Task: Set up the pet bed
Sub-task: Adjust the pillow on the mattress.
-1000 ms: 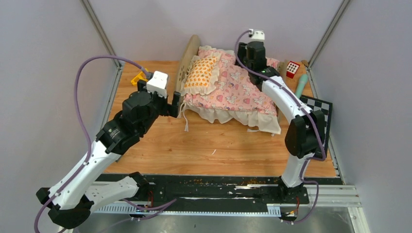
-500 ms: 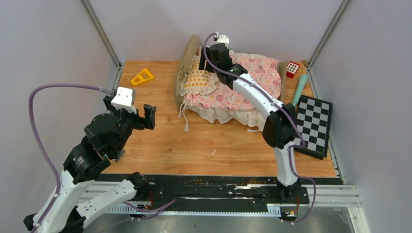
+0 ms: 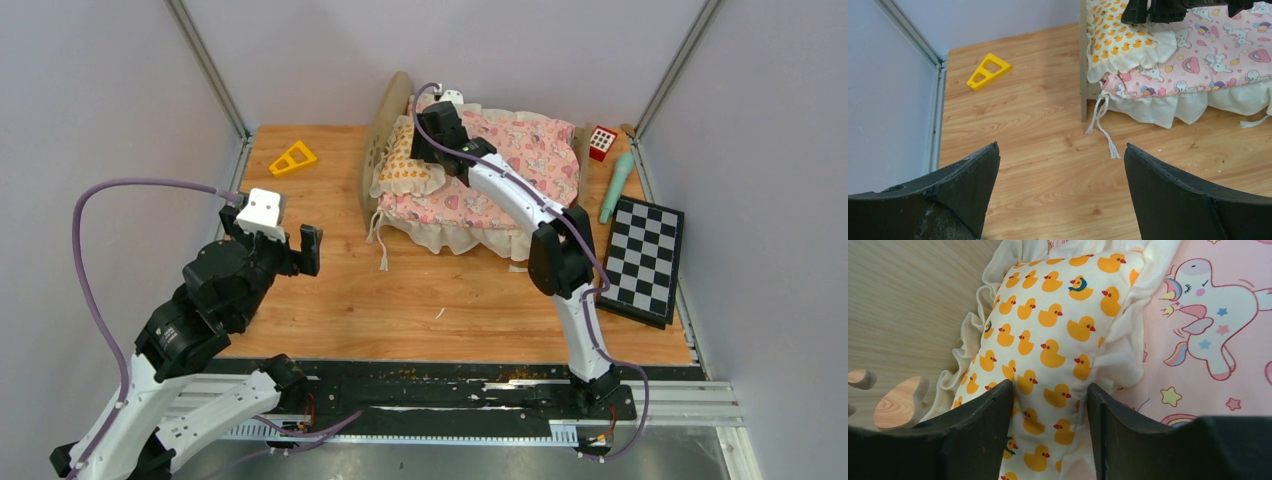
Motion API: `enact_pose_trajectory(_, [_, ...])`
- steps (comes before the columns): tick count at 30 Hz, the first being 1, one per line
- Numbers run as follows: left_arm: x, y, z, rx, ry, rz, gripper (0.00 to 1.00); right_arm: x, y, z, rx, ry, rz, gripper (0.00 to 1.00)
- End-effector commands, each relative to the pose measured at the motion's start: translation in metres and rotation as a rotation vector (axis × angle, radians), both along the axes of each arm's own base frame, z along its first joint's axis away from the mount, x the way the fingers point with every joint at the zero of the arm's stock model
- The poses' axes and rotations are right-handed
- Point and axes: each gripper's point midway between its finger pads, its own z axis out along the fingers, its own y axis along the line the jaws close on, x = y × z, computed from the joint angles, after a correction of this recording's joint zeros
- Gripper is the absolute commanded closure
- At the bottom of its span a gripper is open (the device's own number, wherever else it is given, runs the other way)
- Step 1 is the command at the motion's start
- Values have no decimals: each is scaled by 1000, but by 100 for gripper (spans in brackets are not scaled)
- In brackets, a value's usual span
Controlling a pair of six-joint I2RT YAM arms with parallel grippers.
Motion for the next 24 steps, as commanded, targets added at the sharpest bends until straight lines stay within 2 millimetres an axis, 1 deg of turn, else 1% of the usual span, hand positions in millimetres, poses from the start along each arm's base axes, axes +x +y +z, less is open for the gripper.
enact_pose_trajectory(1, [-1,2,3,-19,-12,7,0,2,14,7,61,-25,20,56])
enact_pose_trajectory(2, [-1,2,2,-17,-10,6,0,2,14,10,77,-35,22,64])
enact_pose_trajectory(3, [0,2,1,-16,-7,8,0,1,14,9,81,-34,23,72])
enact_pose_trajectory(6, [0,2,-1,-20,-3,11,0,-3,11,32,118,-89,20,91])
enact_pose_trajectory(7, [0,2,-1,-22,-2,11,0,-3,9,41,130,-116,13,97])
enact_pose_trajectory(8, [-1,2,-1,-25,0,12,0,-6,4,44,136,-131,4,100])
enact_pose_trajectory(13, [-2,3,1,-35,-5,15,0,-14,-12,100,273,-234,2,100])
enact_pose_trajectory(17, [-3,4,3,-44,-9,18,0,-24,-19,144,434,-323,30,100])
enact_pose_trajectory(20, [-3,3,2,-44,-5,16,0,-29,-20,163,526,-361,48,100])
enact_pose_trajectory(24, [-3,2,0,-45,0,14,0,-28,-21,168,605,-382,34,100])
